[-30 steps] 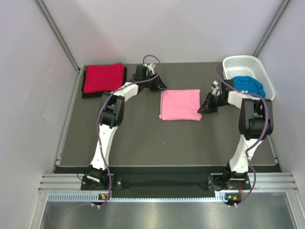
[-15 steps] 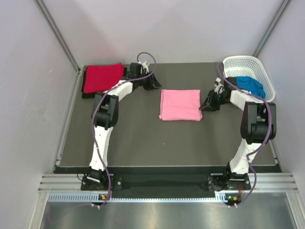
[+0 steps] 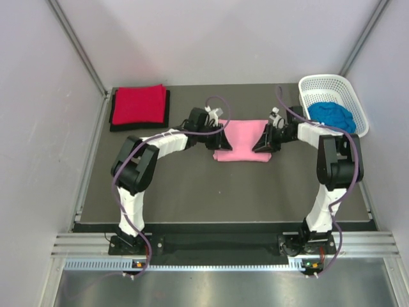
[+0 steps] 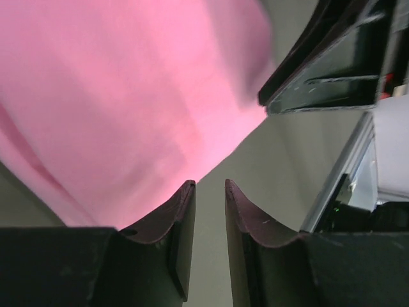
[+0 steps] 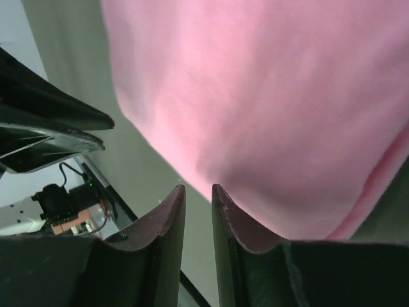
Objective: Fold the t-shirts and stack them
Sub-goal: Fold the tshirt
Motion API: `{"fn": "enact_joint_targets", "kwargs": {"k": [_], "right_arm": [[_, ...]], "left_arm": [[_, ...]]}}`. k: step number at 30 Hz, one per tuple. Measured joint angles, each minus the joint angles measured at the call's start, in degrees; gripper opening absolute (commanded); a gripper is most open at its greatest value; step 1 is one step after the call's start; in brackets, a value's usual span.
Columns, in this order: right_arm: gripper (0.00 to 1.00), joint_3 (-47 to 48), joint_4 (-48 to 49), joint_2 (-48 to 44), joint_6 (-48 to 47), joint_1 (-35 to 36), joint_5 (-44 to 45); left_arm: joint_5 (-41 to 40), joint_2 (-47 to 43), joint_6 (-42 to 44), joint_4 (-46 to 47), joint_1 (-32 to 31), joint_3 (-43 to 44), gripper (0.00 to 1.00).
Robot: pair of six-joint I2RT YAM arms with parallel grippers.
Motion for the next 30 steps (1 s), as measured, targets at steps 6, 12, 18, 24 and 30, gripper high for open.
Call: {"fn": "enact_joint_targets", "kwargs": {"k": [6, 12, 18, 24, 30], "right_arm": [[0.22, -2.51, 1.68, 5.84, 0.57, -1.84, -2.47], [0.23, -2.47, 1.18, 4.09, 0.46, -2.03, -1.44], [0.23, -2.25, -0.13, -1.64, 0.98, -1.60, 0.37], [0.21, 0.46, 0.92, -2.23, 3.08, 3.34, -0.33], [0.17, 1.36, 3.69, 3.37, 3.91, 6.62, -1.22]], "left_arm": [[-1.75, 3.89, 0.98, -0.57, 0.74, -5.68, 0.26], [-3.41, 2.93, 1.92, -2.12, 0.98, -5.27, 0.28], [-4.39, 0.57, 2.34, -7.32, 0.98, -2.21, 0.29], [-2.71, 0.04, -0.28, -5.46, 0.07, 0.09, 0.29], [-3.10, 2.95, -0.66, -4.85, -0.31, -0.28, 0.29]]}}
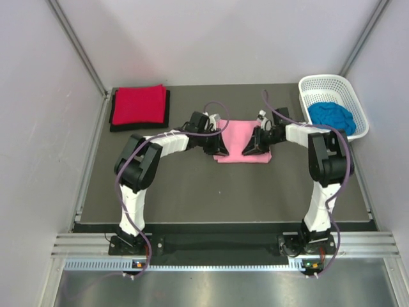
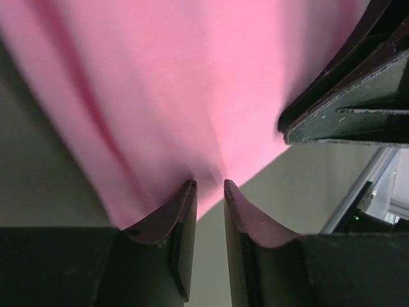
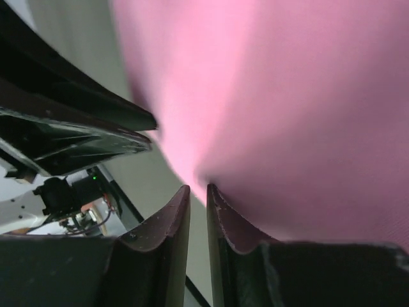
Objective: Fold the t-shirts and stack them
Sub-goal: Fold the tshirt
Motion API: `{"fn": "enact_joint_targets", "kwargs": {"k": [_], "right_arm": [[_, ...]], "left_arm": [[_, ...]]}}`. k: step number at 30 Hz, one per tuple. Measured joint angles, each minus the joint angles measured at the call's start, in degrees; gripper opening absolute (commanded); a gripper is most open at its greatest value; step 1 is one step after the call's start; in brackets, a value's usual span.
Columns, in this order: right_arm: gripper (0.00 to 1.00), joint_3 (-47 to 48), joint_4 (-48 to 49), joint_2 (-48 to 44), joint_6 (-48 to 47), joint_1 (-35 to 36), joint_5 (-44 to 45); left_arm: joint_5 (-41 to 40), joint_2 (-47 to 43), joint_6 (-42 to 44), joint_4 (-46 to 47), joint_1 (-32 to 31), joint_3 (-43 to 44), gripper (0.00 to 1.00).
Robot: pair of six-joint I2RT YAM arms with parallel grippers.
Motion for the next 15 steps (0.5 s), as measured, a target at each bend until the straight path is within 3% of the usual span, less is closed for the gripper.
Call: {"fn": "enact_joint_targets", "kwargs": {"k": [5, 15], "right_arm": [[0.15, -0.72, 0.70, 4.87, 0.35, -1.55, -1.29], [0.19, -0.81, -2.36, -2.78, -1.05, -3.85, -0.33]], "left_arm": [[0.37, 2.27, -0.79, 0.81, 1.66, -2.01, 0.29], [1.40, -0.24, 0.55, -3.61, 6.29, -1.53, 0.30]]}}
